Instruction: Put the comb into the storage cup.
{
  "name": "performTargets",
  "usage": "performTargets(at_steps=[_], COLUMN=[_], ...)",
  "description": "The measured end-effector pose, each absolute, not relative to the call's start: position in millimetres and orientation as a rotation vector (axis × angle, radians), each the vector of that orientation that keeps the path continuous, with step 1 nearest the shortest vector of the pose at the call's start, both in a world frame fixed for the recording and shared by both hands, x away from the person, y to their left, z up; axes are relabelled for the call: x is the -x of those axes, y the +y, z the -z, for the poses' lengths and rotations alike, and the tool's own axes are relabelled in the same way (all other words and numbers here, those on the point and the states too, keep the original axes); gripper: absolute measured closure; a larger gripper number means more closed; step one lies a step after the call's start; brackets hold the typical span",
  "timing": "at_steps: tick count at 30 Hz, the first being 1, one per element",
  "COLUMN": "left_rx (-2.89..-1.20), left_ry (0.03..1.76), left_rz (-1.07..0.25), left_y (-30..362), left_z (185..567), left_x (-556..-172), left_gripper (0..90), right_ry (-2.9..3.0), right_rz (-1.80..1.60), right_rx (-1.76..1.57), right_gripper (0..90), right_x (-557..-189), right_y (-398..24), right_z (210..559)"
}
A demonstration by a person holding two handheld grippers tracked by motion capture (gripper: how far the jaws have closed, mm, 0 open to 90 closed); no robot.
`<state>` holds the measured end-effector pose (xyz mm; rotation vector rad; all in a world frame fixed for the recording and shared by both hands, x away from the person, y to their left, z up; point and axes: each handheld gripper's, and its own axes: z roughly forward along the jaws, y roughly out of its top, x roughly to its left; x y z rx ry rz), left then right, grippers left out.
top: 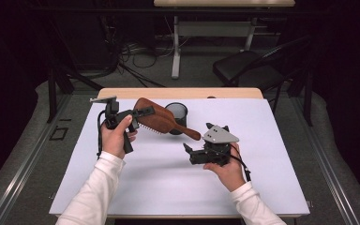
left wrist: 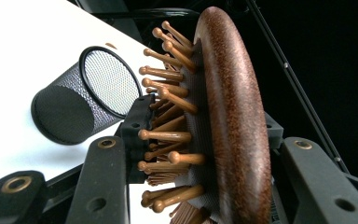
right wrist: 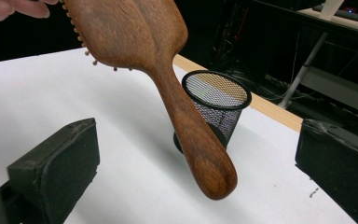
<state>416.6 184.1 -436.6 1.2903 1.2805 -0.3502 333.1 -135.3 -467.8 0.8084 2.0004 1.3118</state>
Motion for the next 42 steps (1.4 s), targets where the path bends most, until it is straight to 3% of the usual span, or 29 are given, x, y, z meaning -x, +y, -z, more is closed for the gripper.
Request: performTargets(at_steps=[42], left_rx=[-1.363], left_ry=[1.36], left_rz=[0.212], left_y=[177], left_z=[388], left_x=[-449], left_gripper=[53.3], right_ry=[1.969], right_rz=[-1.399], right_rx=[-0.913], right_gripper=[0.0], right_x=[-336], right_y=[-157], right_z=[459])
